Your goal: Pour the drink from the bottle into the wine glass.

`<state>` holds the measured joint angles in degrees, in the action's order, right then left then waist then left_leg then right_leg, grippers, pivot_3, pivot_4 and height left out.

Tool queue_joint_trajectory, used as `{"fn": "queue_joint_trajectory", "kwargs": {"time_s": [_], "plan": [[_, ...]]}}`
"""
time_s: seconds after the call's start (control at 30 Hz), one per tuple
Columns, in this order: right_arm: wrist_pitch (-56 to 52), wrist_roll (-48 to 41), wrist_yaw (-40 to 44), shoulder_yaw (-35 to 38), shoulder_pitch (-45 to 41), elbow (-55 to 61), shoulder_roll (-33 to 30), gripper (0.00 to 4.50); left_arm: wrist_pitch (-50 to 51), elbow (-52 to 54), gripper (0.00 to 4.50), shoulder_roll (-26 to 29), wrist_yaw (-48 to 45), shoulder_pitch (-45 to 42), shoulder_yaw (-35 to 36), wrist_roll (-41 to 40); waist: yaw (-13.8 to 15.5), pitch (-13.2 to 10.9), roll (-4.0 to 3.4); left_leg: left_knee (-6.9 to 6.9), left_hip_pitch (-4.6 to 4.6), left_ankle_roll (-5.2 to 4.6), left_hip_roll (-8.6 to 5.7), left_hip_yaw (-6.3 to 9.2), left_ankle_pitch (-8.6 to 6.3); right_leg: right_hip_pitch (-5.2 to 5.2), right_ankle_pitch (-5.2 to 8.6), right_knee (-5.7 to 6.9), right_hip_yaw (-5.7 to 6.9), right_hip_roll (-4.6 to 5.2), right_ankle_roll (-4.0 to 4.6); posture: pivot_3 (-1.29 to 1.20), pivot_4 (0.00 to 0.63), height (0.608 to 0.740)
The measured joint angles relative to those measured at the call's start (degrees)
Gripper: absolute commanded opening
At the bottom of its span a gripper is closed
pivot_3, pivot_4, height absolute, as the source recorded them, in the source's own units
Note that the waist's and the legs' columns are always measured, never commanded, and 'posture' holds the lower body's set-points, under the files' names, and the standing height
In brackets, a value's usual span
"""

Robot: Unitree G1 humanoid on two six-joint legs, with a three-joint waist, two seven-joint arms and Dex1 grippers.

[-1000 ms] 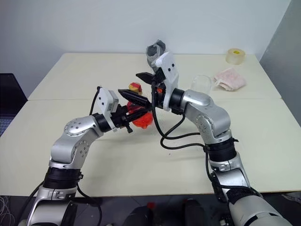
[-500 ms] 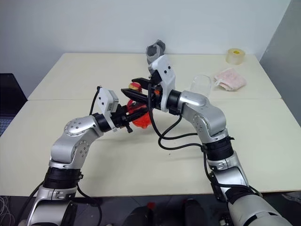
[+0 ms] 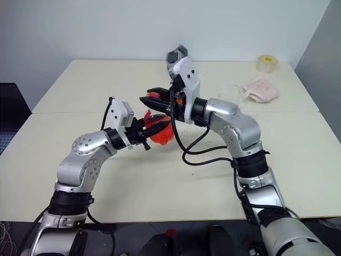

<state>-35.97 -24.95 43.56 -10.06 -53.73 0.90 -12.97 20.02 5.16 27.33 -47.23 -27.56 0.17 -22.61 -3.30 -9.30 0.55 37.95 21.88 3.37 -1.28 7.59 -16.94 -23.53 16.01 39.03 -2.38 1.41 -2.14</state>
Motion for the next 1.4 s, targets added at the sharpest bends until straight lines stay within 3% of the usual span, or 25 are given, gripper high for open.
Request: {"fn": "queue_joint_trajectory", "kwargs": {"time_s": [0.1, 0.33, 0.53, 0.77, 0.87, 1.03, 1.17, 1.3, 1.4], "plan": [[-1.2, -0.1, 0.9, -0.3, -0.5, -0.1, -0.5, 1.24, -0.1, 0.1, 0.99, 0.2, -0.6, 0.6, 0.0, 0.0, -0.1, 0.0, 0.00, -0.01, -0.02, 0.00, 0.03, 0.00, 0.00, -0.01, 0.00, 0.04, -0.01, -0.02, 0.00, 0.00, 0.150, 0.740], [-16.9, -8.1, -7.1, 5.5, -1.7, 1.0, 2.9, 1.24, 1.5, 2.0, 0.99, 0.5, -0.6, 2.4, 0.2, -1.1, 0.1, 0.0, 0.00, 0.00, 0.03, 0.03, 0.05, 0.05, 0.02, -0.02, -0.01, 0.02, 0.00, 0.07, 0.01, 0.00, 0.150, 0.740], [-15.7, -7.8, -5.3, 3.7, -0.7, 6.4, -1.5, 1.24, 1.7, 3.9, 0.99, 0.4, -0.7, 2.1, -0.1, -1.3, 0.2, 0.0, 0.00, 0.01, 0.04, -0.03, -0.01, 0.02, -0.01, 0.00, 0.00, 0.00, 0.02, 0.07, 0.00, 0.00, 0.150, 0.740], [-28.6, -16.1, -16.8, 12.4, -2.2, 4.9, 4.5, 1.24, 1.8, 3.3, 0.99, 0.4, -0.9, 1.8, -0.2, -1.4, 0.0, 0.0, -0.01, -0.03, 0.02, -0.01, 0.05, 0.05, 0.00, -0.05, -0.01, 0.05, 0.02, 0.01, 0.02, 0.00, 0.150, 0.740], [-26.0, -14.5, -15.8, 10.6, -2.4, 5.0, 3.4, 1.24, 1.8, 2.8, 0.99, 0.3, -0.7, 1.1, -0.2, -1.3, 0.0, 0.0, -0.01, 0.00, 0.03, -0.04, 0.00, 0.00, -0.02, -0.02, -0.01, 0.02, -0.01, 0.00, 0.01, 0.00, 0.150, 0.740], [-9.1, -4.7, -7.3, -0.3, -2.0, 6.2, -2.8, 1.24, 0.8, 2.5, 0.99, 0.2, 0.0, 1.0, 0.3, -1.2, 0.0, 0.0, -0.01, -0.01, 0.02, -0.05, 0.00, -0.02, -0.03, -0.02, 0.00, 0.01, 0.00, -0.01, 0.00, 0.00, 0.150, 0.740], [-8.8, -5.6, -8.7, 2.2, -2.0, 3.6, 1.1, 1.24, 0.9, 2.0, 0.99, 0.4, 0.3, 1.3, 0.4, -1.1, -0.1, 0.0, -0.01, 0.00, 0.01, 0.01, 0.06, 0.00, 0.01, -0.04, -0.01, 0.06, -0.01, -0.01, 0.02, 0.00, 0.150, 0.740], [1.3, 0.6, -6.9, 0.5, -2.8, 2.1, -1.1, 1.24, 0.9, 1.9, 0.99, 0.3, -0.4, 2.5, -0.8, -1.1, 0.1, 0.0, -0.01, 0.00, 0.04, 0.01, 0.00, 0.00, 0.01, -0.02, -0.01, -0.02, 0.00, 0.02, 0.01, 0.00, 0.150, 0.740], [-3.6, -2.5, -8.7, 3.3, -2.8, 0.7, 2.4, 1.24, 0.9, 1.9, 0.99, 0.3, -0.5, 2.4, -0.8, -1.1, 0.1, 0.0, -0.01, 0.00, 0.02, 0.07, 0.04, 0.01, 0.04, -0.03, -0.01, 0.04, 0.00, 0.03, 0.02, 0.00, 0.150, 0.740]]}}
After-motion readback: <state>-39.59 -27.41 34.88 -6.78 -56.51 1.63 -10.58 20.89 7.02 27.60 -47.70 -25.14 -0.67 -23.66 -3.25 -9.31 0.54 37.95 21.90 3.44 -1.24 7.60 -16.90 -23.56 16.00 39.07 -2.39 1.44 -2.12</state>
